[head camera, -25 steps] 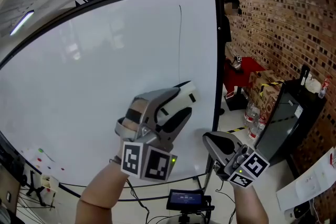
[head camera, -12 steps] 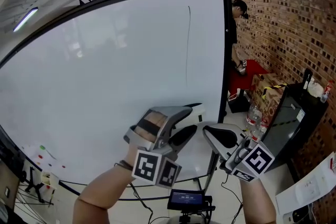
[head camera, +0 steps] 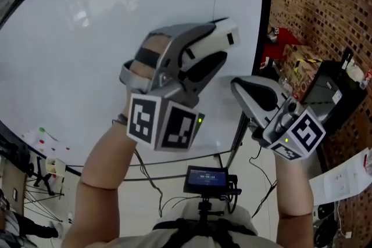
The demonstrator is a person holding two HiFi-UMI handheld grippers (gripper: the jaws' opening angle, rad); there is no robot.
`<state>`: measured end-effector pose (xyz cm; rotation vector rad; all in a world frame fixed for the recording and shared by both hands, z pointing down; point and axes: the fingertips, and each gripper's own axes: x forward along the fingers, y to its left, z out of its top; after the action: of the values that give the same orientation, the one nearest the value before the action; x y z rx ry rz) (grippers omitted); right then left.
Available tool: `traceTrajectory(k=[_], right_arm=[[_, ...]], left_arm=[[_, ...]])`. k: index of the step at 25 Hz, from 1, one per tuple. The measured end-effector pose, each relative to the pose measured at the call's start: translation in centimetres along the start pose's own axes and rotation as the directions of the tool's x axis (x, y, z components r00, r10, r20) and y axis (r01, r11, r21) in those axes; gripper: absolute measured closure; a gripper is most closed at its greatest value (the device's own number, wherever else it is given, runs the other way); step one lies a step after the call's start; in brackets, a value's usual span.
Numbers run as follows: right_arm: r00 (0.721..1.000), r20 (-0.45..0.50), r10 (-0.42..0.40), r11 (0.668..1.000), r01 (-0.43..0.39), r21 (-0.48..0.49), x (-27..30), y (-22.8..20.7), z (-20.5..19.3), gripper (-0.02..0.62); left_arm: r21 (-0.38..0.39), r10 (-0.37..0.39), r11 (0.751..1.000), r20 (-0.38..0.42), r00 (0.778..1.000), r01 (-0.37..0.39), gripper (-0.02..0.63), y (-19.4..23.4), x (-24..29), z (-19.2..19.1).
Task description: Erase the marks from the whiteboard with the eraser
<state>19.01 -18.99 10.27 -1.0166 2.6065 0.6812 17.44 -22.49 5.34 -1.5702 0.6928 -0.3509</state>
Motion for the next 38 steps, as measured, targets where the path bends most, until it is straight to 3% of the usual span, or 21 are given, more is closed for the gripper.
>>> traceTrajectory(k=[5,10,18,21,25,27,31,35,38], right_arm=[[1.0,-0.009,-0.011,1.0,0.011,0.005,-0.5,0.4,-0.2,0.578],[0.999,-0.036,-0.02,1.0,0.019,-0.015,-0.6,-0.8,-0.3,0.578],[0.998,-0.022,-0.053,0.997,0.052,-0.062,-0.6,-3.3,2.3,0.578],[0.999,-0.002,-0.048,0.997,0.048,-0.068,-0.1,-3.7,3.6,0.578],[0.999,0.015,-0.041,0.996,0.042,-0.078,0.0,-3.6,5.1,0.578],[0.999,0.019,-0.029,0.995,0.03,-0.091,0.4,-3.0,6.0,0.578],[0.999,0.029,-0.016,0.993,0.019,-0.113,1.5,-2.2,7.5,0.578],[0.999,0.031,-0.018,0.992,0.021,-0.122,1.6,-2.4,8.1,0.578],[0.999,0.031,-0.026,0.992,0.029,-0.123,1.1,-3.4,8.2,0.578]], left_arm=[[0.075,0.072,0.995,0.003,0.997,-0.072,0.333,1.7,0.8,0.6],[0.096,0.051,0.994,0.007,0.999,-0.052,0.333,1.1,1.3,0.6],[0.1,-0.107,0.989,0.004,0.994,0.106,0.334,-4.2,0.6,0.2],[0.114,-0.126,0.986,0.002,0.992,0.125,0.334,-4.6,0.3,0.1],[-0.026,-0.134,0.99,0.045,0.99,0.135,0.334,-2.9,0.5,0.6],[-0.06,-0.106,0.992,0.047,0.993,0.108,0.333,-1.1,0.3,0.6],[-0.03,0.0,1.0,0.031,1.0,0.001,0.334,3.8,-0.1,0.7],[-0.018,0.112,0.994,0.024,0.993,-0.111,0.334,8.5,0.1,0.9],[-0.009,0.153,0.988,0.021,0.988,-0.152,0.333,9.6,0.6,1.0]])
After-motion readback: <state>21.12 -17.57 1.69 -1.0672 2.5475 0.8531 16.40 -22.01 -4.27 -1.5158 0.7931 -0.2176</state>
